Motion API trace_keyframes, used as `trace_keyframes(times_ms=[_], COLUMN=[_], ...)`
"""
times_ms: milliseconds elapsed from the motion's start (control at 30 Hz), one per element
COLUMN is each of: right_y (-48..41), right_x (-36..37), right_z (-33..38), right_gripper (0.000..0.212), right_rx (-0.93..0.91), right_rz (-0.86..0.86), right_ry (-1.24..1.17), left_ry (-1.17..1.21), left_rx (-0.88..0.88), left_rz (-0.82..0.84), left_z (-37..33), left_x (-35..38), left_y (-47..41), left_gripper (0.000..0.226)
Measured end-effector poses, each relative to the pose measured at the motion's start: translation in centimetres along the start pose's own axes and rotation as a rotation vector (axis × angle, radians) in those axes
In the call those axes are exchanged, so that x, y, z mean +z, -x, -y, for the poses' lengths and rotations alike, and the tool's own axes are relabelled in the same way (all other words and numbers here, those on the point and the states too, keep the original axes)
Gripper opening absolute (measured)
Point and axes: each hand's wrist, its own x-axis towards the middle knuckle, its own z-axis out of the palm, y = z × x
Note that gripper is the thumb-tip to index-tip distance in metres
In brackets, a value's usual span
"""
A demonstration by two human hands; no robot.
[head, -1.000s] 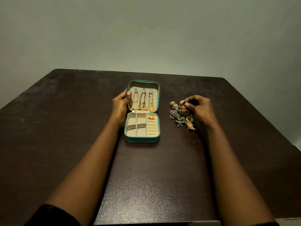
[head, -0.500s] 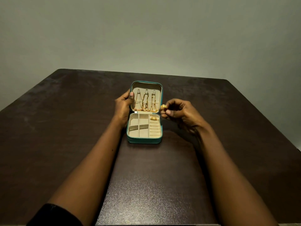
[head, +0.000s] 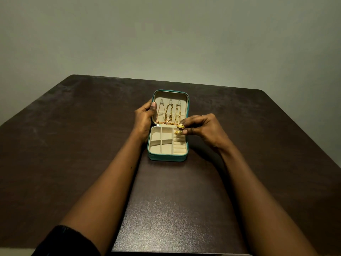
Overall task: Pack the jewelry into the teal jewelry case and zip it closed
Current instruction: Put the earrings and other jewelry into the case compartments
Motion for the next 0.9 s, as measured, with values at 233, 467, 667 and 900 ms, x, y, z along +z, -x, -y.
trace_keyframes(times_ms=[233,467,667,900], right_y=[0.2,0.1,-0.3,-0.3], right_x=[0.2,0.5,0.4,1.1], right_z=[0.3,0.4,0.2,0.3], right_gripper=[0.034,0.028,0.023,0.025], right_rx=[-0.034,0.028,0.081,0.130], right_rz=[-0.013,-0.038,-0.102,-0.043], right_ry=[0.027,0.042,0.246,0.448], left_ry=[-0.023,-0.016,-0.021,-0.024], left_rx=[0.011,0.003,0.007,0.005], left_rz=[0.008,0.008,0.006,0.015], left_z=[0.1,0.0,0.0,0.1], left_x=[-0.1,-0.1,0.0,-0.1], left_y=[-0.2,0.0,0.0,0.0], left_gripper=[0.036,0.037,0.036,0.036])
